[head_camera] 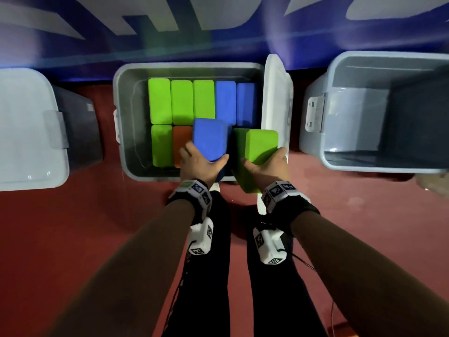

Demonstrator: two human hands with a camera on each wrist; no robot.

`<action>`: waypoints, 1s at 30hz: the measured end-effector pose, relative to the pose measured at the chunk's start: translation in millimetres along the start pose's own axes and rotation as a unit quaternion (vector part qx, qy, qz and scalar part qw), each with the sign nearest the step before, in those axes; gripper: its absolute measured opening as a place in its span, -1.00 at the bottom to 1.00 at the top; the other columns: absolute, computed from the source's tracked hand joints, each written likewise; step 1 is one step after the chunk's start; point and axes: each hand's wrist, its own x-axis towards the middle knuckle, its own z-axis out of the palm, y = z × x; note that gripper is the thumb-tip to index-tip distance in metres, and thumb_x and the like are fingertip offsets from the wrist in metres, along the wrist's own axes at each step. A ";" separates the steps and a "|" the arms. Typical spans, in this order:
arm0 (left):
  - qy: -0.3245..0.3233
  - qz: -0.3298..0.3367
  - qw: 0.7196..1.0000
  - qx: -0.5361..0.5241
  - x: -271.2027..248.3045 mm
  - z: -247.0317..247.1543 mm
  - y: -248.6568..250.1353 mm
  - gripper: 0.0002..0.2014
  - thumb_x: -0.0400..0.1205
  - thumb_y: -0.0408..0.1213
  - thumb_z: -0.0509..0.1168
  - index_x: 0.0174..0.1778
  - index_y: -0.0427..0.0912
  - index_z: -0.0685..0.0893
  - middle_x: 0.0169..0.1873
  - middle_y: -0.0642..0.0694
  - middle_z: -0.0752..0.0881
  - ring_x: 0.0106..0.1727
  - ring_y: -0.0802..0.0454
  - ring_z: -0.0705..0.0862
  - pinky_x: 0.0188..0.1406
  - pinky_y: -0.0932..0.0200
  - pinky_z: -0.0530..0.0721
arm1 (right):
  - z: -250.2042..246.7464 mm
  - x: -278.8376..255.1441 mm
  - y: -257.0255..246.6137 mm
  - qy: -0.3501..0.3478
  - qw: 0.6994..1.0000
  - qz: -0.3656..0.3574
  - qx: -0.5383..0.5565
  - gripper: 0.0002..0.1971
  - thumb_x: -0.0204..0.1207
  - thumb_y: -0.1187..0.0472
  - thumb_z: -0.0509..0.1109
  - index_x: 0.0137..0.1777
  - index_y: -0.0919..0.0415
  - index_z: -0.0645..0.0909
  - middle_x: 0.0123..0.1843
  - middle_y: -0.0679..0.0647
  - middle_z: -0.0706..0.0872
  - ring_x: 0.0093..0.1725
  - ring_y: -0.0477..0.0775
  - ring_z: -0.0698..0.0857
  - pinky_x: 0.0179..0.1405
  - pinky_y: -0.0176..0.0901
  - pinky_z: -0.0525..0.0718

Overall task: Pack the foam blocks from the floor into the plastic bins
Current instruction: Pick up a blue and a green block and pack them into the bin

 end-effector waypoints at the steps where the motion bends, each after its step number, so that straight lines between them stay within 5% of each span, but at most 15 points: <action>1: 0.004 0.008 1.000 0.004 0.8 3.0 3.1 -0.13 0.29 0.23 0.51 0.31 -0.29 0.37 0.22 -0.26 0.48 0.19 -0.33 0.58 0.12 -0.11 0.54 | 2.6 1.8 -2.3 -0.008 1.000 0.000 -0.006 -0.26 0.21 -0.23 0.54 0.13 0.22 0.27 0.16 0.19 0.56 0.14 0.28 0.63 0.17 0.16 0.62; 9: 0.025 0.040 0.998 0.028 -10.8 21.1 10.5 -0.15 0.22 0.27 0.51 0.14 -0.35 0.43 0.07 -0.27 0.54 -0.01 -0.32 0.65 -0.18 -0.07 0.58 | -8.4 10.4 -17.0 -0.014 0.994 0.007 -0.105 -0.20 0.26 -0.23 0.52 0.29 0.27 0.28 0.26 0.21 0.58 0.20 0.29 0.64 0.16 0.11 0.61; 15: -0.057 -0.007 0.997 0.043 8.4 34.0 7.6 -0.06 0.27 0.29 0.50 0.31 -0.33 0.32 0.22 -0.25 0.44 0.15 -0.33 0.60 0.00 -0.12 0.56 | -4.1 35.3 -24.5 -0.063 0.993 0.010 -0.095 -0.22 0.26 -0.13 0.56 0.29 0.30 0.27 0.26 0.22 0.57 0.24 0.30 0.62 0.22 0.12 0.60; 23: -0.101 0.063 0.989 0.086 39.8 63.8 5.5 -0.21 0.48 0.30 0.31 0.30 -0.34 0.33 0.22 -0.27 0.43 0.10 -0.28 0.62 -0.09 -0.06 0.60 | 18.9 78.7 -11.5 -0.112 0.987 -0.002 -0.111 -0.19 0.31 -0.21 0.53 0.31 0.34 0.28 0.25 0.25 0.61 0.22 0.29 0.64 -0.03 -0.05 0.53; 27: -0.142 0.062 0.986 0.066 57.1 68.5 -7.1 -0.30 0.53 0.18 0.34 0.30 -0.35 0.35 0.26 -0.29 0.43 0.17 -0.31 0.60 -0.09 0.01 0.46 | 32.3 87.6 -0.6 -0.073 0.981 -0.040 -0.175 -0.05 0.30 -0.30 0.47 0.45 0.35 0.20 0.34 0.25 0.52 0.31 0.30 0.54 0.20 0.09 0.51; 30: -0.237 0.070 0.958 0.144 71.1 69.2 -26.9 -0.26 0.60 0.09 0.31 0.50 -0.37 0.24 0.43 -0.36 0.37 0.39 -0.31 0.49 0.23 -0.07 0.47 | 42.2 82.1 2.8 -0.016 0.963 -0.116 -0.241 0.01 0.45 -0.13 0.43 0.66 0.31 -0.12 0.57 0.30 0.22 0.50 0.31 0.29 0.46 0.11 0.31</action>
